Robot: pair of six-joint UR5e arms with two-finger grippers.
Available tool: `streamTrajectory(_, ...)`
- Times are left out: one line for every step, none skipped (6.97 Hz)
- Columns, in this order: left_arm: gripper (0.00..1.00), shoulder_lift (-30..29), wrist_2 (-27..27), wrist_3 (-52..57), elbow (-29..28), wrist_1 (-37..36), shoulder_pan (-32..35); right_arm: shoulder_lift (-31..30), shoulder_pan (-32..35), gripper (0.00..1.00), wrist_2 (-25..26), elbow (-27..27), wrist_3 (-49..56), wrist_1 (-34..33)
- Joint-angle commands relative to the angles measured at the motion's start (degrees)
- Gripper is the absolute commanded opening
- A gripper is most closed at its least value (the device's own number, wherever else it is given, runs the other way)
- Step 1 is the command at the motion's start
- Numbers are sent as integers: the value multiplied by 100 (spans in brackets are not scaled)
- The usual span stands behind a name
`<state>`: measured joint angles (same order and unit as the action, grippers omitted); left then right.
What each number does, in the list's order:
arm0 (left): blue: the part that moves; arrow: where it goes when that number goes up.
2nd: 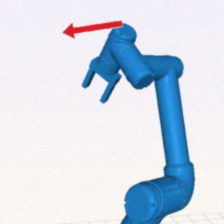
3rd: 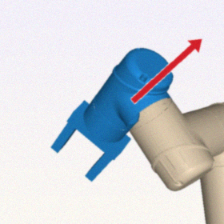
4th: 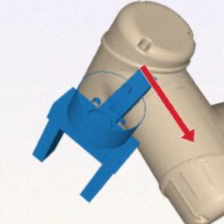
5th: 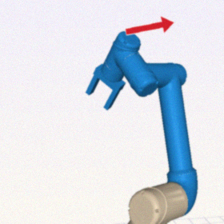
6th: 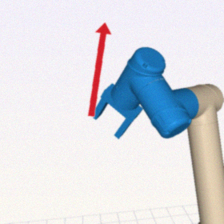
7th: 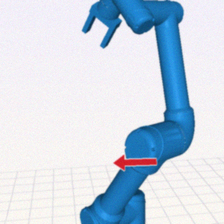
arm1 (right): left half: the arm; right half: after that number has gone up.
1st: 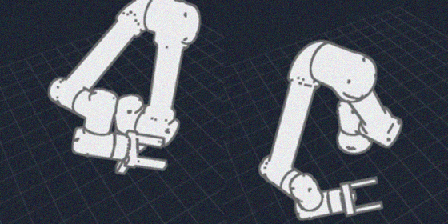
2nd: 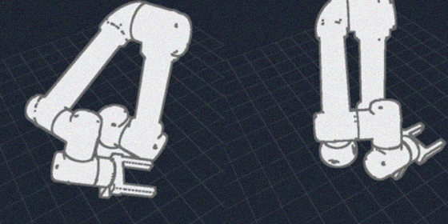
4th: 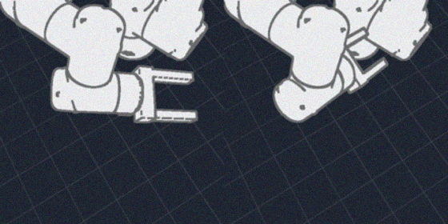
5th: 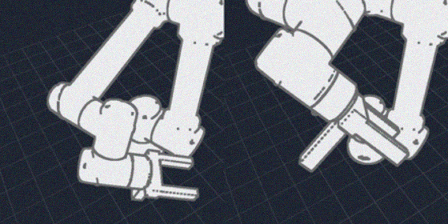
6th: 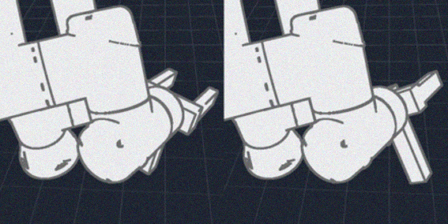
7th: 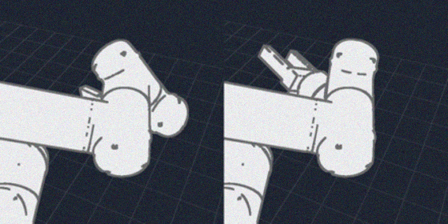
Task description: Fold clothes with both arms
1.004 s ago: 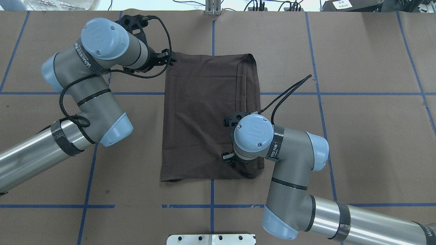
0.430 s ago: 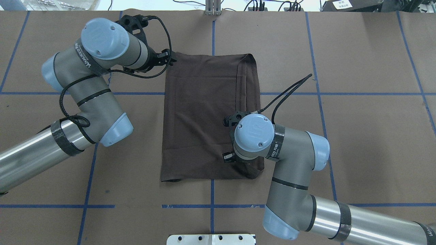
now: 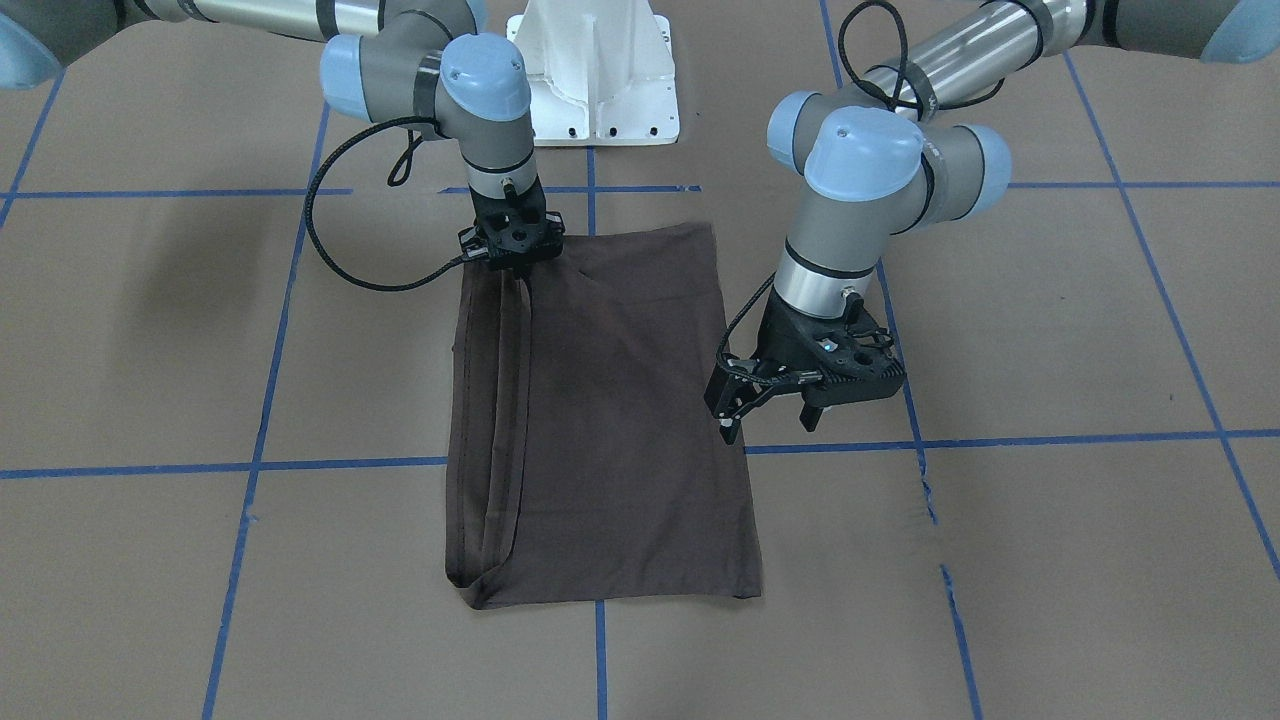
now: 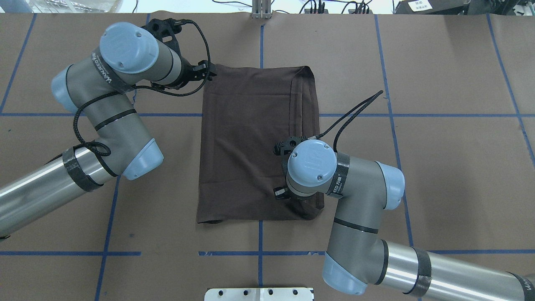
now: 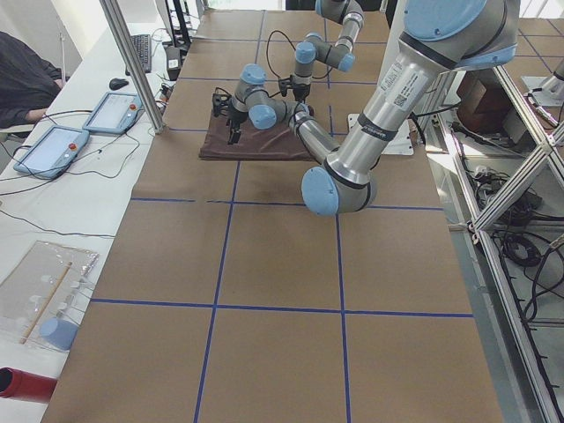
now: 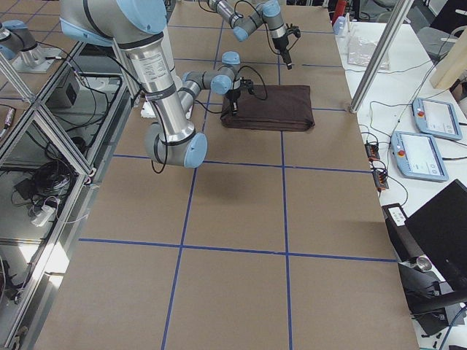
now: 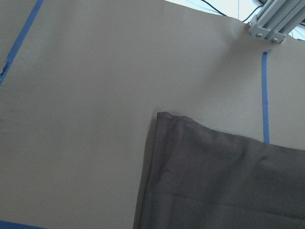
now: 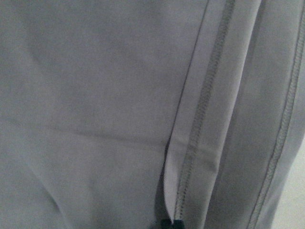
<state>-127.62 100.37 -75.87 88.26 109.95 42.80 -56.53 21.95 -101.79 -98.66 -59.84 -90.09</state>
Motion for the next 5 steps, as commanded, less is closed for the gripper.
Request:
streamTrajectory(100,0,0,-7,-2,0,-9,-85,168,0,-16,-222,8,-44)
streamTrajectory(100,0,0,-16,-2,0,-9,-434,204,0,-17,-467,8,-53)
streamTrajectory(100,0,0,-16,-2,0,-9,-742,213,0,-8,-713,-44,-61)
streamTrajectory(100,0,0,-7,-2,0,-9,-1006,222,4,9,-811,-97,-70)
streamTrajectory(100,26,0,10,-2,0,-9,-1253,231,93,-16,-1056,-89,-79)
